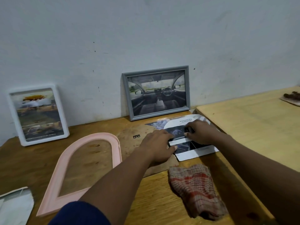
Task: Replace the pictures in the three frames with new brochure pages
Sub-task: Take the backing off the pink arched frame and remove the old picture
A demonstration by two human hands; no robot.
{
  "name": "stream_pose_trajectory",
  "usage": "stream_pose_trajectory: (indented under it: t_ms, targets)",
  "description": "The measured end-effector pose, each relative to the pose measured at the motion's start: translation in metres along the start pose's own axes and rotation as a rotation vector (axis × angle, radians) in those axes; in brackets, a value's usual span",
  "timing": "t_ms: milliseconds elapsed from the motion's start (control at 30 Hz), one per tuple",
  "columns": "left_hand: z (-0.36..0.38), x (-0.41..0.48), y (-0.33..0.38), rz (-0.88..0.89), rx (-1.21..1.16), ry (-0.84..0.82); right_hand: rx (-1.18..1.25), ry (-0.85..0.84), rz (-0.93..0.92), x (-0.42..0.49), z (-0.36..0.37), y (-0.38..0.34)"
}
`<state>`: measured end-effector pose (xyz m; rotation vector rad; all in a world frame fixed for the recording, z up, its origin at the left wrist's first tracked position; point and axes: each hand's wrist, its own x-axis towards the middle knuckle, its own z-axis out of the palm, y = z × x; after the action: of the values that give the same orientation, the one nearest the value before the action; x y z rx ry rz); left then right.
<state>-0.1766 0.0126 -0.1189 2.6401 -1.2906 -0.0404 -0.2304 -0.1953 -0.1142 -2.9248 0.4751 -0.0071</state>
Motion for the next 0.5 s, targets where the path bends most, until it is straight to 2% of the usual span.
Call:
stream_pose_trajectory:
  t_ms: [133, 300, 500]
  targets:
    - [-0.002, -0.004, -0.002, -0.019, -0.023, 0.006, 0.06, 0.059, -0.037, -0.005, 0.007, -0.008]
    - [-0.01, -0.015, -0.008, -0.054, -0.075, 0.054, 0.115, 0.055, -0.02, -0.011, 0.004, -0.019]
    - [-0.042, -0.05, -0.04, -0.141, -0.071, 0.091, 0.183, 0.072, -0.074, -0.017, -0.018, -0.085]
